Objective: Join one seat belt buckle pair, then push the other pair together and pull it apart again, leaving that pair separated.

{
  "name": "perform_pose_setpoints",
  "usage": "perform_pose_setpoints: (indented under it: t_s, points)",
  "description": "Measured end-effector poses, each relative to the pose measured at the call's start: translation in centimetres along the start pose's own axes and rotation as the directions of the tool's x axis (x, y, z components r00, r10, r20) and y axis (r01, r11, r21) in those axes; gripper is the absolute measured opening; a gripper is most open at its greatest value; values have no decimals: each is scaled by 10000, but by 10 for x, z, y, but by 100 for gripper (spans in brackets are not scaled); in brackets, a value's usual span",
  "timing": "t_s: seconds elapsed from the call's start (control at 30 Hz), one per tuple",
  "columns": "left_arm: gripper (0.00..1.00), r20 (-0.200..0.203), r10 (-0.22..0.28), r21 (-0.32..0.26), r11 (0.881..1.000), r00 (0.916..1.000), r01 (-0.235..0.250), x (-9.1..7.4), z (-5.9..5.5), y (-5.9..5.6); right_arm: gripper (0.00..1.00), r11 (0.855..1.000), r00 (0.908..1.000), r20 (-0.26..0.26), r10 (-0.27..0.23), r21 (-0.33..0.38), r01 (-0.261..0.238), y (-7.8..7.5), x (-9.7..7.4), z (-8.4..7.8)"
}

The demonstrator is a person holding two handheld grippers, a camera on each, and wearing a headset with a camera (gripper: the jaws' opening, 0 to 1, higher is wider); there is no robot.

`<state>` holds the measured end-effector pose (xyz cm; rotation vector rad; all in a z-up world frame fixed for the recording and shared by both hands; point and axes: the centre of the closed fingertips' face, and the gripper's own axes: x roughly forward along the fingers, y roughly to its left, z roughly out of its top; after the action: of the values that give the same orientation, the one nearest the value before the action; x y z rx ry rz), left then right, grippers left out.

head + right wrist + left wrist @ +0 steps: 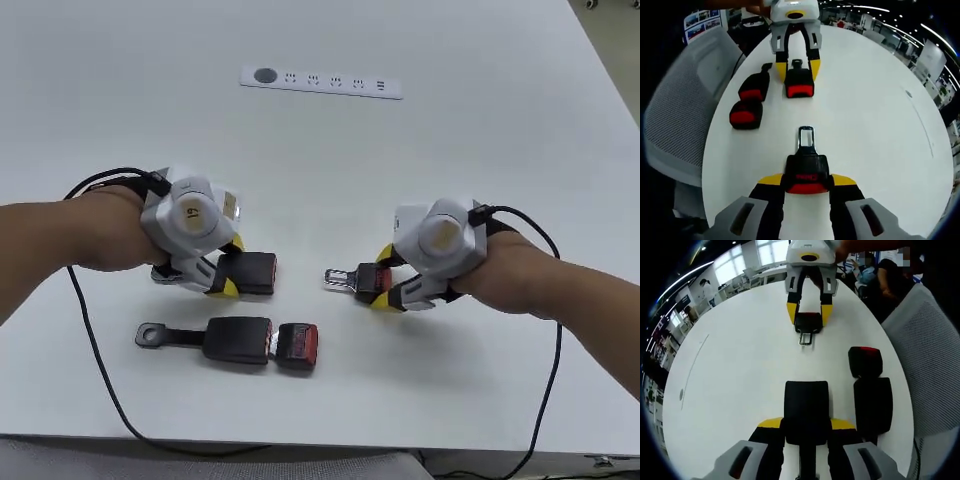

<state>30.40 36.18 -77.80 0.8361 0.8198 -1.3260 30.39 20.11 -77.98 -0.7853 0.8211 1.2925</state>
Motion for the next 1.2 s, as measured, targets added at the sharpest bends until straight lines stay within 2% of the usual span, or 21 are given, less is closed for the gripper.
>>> perform_pose_setpoints:
  t_s: [0.2,0.73,1.07,1.2]
  points:
    - [33,23,-65,-79,9999,10000,65,1,-1,1,31,9999,10000,-80,-58,153,59,0,2,2]
    - [33,-70,-44,-150,9999,10000,43,2,-3,2,31,10000,9999,133,-86,-3,86,10,27,47]
    - [33,-93,21,-275,9996,10000,-23,1,-3,2,31,9995,9998,-2,-177,-260,177,10,34,61]
    - [33,-55,43,-271,9996,10000,-44,1,-2,1,31,9993,9997,202,-149,-339,155,10,36,66]
